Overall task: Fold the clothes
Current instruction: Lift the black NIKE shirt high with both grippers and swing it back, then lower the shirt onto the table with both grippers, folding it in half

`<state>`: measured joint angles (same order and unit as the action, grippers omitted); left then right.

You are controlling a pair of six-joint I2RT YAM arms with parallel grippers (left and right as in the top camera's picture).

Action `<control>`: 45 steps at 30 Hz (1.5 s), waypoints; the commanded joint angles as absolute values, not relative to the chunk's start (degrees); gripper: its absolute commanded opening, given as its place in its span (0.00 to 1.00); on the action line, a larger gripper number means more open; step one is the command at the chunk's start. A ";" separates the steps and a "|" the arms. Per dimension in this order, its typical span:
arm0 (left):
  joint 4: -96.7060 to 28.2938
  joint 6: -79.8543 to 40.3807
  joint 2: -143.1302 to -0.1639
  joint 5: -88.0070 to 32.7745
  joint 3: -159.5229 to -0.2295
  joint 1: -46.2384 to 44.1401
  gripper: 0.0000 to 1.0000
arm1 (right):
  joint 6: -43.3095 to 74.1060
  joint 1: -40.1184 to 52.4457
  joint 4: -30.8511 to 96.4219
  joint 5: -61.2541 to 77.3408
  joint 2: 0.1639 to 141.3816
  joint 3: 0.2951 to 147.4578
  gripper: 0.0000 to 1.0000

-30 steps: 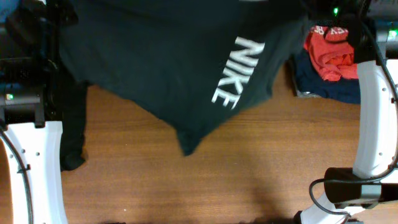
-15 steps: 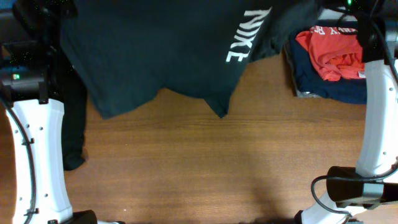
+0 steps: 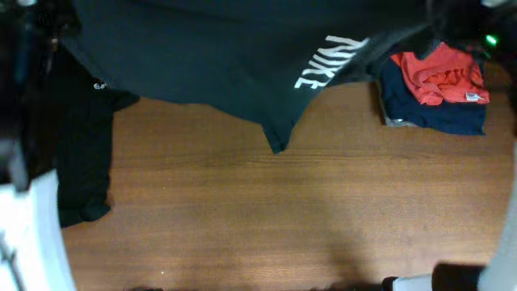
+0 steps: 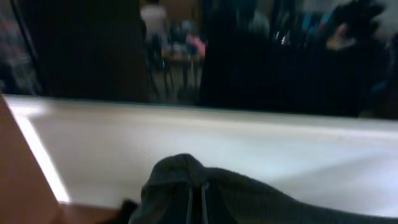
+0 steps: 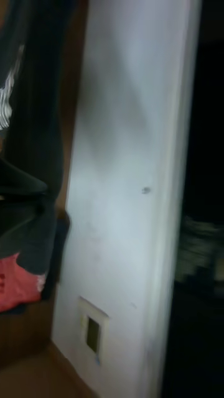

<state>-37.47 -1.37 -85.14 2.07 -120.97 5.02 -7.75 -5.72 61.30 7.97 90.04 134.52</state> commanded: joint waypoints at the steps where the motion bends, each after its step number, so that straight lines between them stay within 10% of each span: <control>1: -38.79 1.21 -78.17 2.57 -123.22 5.69 0.00 | -8.14 -6.46 62.50 6.83 84.31 136.09 0.04; 19: -39.20 1.78 -83.05 3.99 -123.20 5.69 0.01 | -8.82 -6.46 60.29 3.81 85.19 136.07 0.04; 32: -13.23 -3.22 -104.53 1.39 -123.42 5.80 0.01 | -9.82 -6.42 26.98 8.40 103.37 136.16 0.04; 45: -31.62 1.17 -104.60 1.21 -135.90 5.80 0.01 | -10.22 -8.99 39.72 8.40 104.64 141.62 0.04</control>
